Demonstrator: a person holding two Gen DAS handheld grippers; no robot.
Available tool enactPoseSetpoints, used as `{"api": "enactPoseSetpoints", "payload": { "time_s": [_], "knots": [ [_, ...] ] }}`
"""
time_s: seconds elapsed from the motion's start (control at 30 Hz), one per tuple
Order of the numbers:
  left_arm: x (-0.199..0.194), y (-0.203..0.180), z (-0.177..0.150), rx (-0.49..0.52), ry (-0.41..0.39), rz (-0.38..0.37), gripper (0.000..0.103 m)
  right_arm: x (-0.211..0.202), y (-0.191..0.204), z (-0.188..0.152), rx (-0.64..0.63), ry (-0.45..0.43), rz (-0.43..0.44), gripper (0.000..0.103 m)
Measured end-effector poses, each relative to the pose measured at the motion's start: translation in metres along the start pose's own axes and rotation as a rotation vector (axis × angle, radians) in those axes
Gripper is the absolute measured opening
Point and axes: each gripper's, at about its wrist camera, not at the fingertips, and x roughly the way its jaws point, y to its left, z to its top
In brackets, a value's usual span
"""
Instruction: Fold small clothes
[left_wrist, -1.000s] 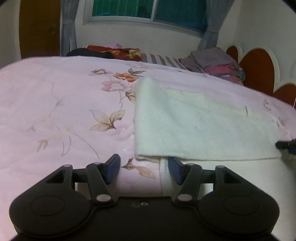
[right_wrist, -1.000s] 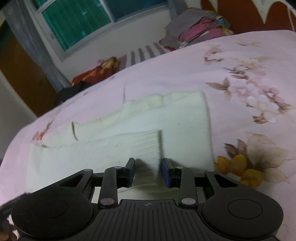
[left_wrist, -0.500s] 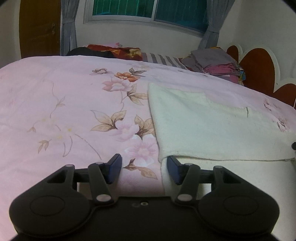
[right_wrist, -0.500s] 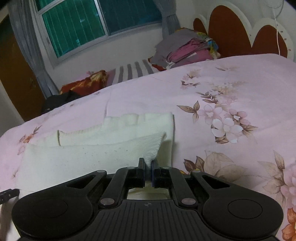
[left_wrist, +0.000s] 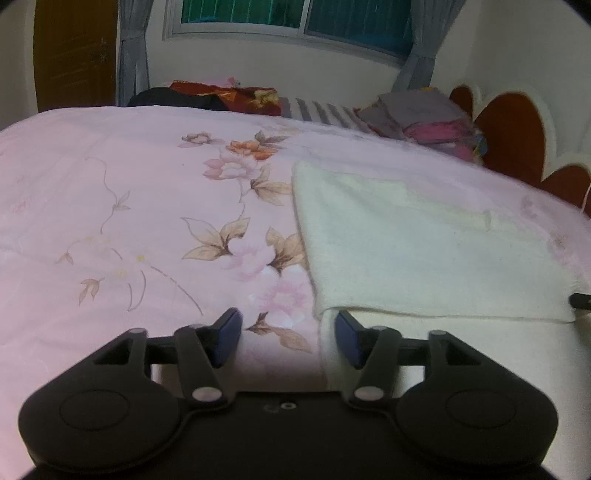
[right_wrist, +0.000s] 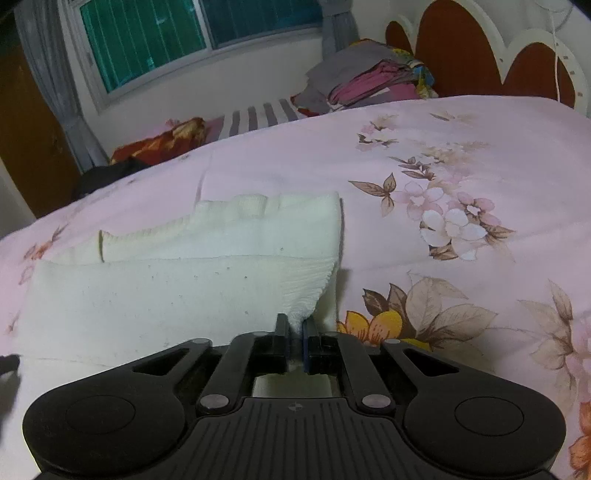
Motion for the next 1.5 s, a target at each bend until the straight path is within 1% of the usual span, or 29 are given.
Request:
{"api": "enactPoseSetpoints", "payload": {
  "time_s": [0.07,0.1,0.13,0.2,0.23,0.27,0.3,0.37,0.4,0.43,0.5,0.53,0.6,0.73,0.8,0.83,0.9,0.93,0.97,1.0,1.03,1.1,1.13,1.23,1.3,1.33,1.4,1.43,1.5],
  "knots": [
    [-0.028,-0.005,-0.002,0.034,-0.129,-0.02,0.083,-0.017,0.0,0.003,0.005,-0.068,-0.027,0.027],
    [-0.036,-0.011,-0.002,0.047,-0.167,-0.03,0.084,-0.03,0.001,0.003,-0.005,-0.127,-0.043,0.052],
    [-0.036,-0.019,0.001,0.062,-0.17,-0.056,0.081,-0.04,0.003,0.004,-0.024,-0.175,-0.021,0.053],
    [-0.024,-0.038,0.007,0.097,-0.153,-0.114,0.077,-0.037,0.012,0.006,-0.057,-0.151,0.013,0.052],
    [-0.015,-0.049,0.009,0.118,-0.144,-0.133,0.075,-0.031,0.019,0.006,-0.08,-0.131,0.019,0.047],
    [-0.004,-0.058,0.011,0.139,-0.13,-0.144,0.075,-0.024,0.025,0.006,-0.097,-0.109,0.024,0.033],
    [0.008,-0.063,0.012,0.148,-0.105,-0.136,0.075,-0.015,0.031,0.005,-0.11,-0.083,0.038,0.024],
    [0.036,-0.062,0.009,0.128,-0.021,-0.082,0.071,-0.001,0.039,0.0,-0.136,-0.055,0.032,0.024],
    [0.046,-0.056,0.005,0.121,0.006,-0.072,0.074,0.006,0.038,-0.004,-0.142,-0.035,0.012,0.024],
    [0.045,-0.055,0.005,0.14,-0.004,-0.081,0.072,0.014,0.034,-0.007,-0.136,-0.005,-0.022,0.024],
    [0.039,-0.055,0.013,0.157,0.015,-0.094,0.071,0.013,0.024,-0.008,-0.116,0.002,-0.01,0.023],
    [0.038,-0.054,0.017,0.158,0.001,-0.097,0.07,0.01,0.024,-0.005,-0.121,0.001,-0.012,0.023],
    [0.042,-0.055,0.032,0.155,-0.036,-0.117,0.071,0.001,0.023,0.001,-0.124,-0.063,-0.01,0.023],
    [0.077,-0.061,0.069,0.185,-0.04,-0.145,0.072,0.022,0.023,0.019,-0.103,-0.052,-0.005,0.023],
    [0.101,-0.057,0.083,0.194,-0.008,-0.118,0.076,0.035,0.024,0.029,-0.112,-0.05,-0.006,0.023],
    [0.119,-0.049,0.088,0.187,0.046,-0.084,0.076,0.044,0.022,0.033,-0.114,-0.036,-0.032,0.023],
    [0.123,-0.031,0.092,0.128,0.021,-0.117,0.072,0.057,0.011,0.037,-0.107,-0.017,-0.139,0.023],
    [0.119,-0.024,0.095,0.102,0.027,-0.128,0.065,0.056,0.005,0.038,-0.083,-0.026,-0.169,0.023],
    [0.112,-0.019,0.095,0.089,0.015,-0.128,0.065,0.054,0.001,0.04,-0.063,-0.018,-0.191,0.024],
    [0.102,-0.017,0.093,0.086,-0.018,-0.11,0.067,0.048,-0.002,0.041,-0.039,-0.024,-0.178,0.023],
    [0.095,-0.016,0.091,0.083,-0.042,-0.113,0.073,0.041,-0.002,0.042,-0.027,-0.047,-0.166,0.023],
    [0.086,-0.025,0.086,0.085,-0.06,-0.154,0.075,0.028,0.01,0.041,-0.02,-0.093,-0.118,0.024],
    [0.083,-0.036,0.084,0.118,-0.062,-0.169,0.076,0.027,0.021,0.04,-0.022,-0.094,-0.072,0.024],
    [0.087,-0.068,0.073,0.212,-0.055,-0.183,0.077,0.041,0.07,0.037,-0.083,-0.06,0.07,0.023],
    [0.097,-0.072,0.067,0.222,-0.023,-0.174,0.077,0.052,0.103,0.03,-0.134,-0.023,0.142,0.023],
    [0.102,-0.066,0.063,0.219,-0.009,-0.158,0.076,0.057,0.115,0.025,-0.166,-0.011,0.155,0.024],
    [0.102,-0.048,0.057,0.218,-0.025,-0.125,0.079,0.063,0.129,0.017,-0.22,0.009,0.176,0.023],
    [0.1,-0.037,0.056,0.199,-0.023,-0.137,0.079,0.063,0.127,0.015,-0.241,0.002,0.17,0.023],
    [0.092,-0.023,0.055,0.183,-0.017,-0.16,0.079,0.058,0.105,0.019,-0.2,-0.016,0.1,0.023]
  ]
}}
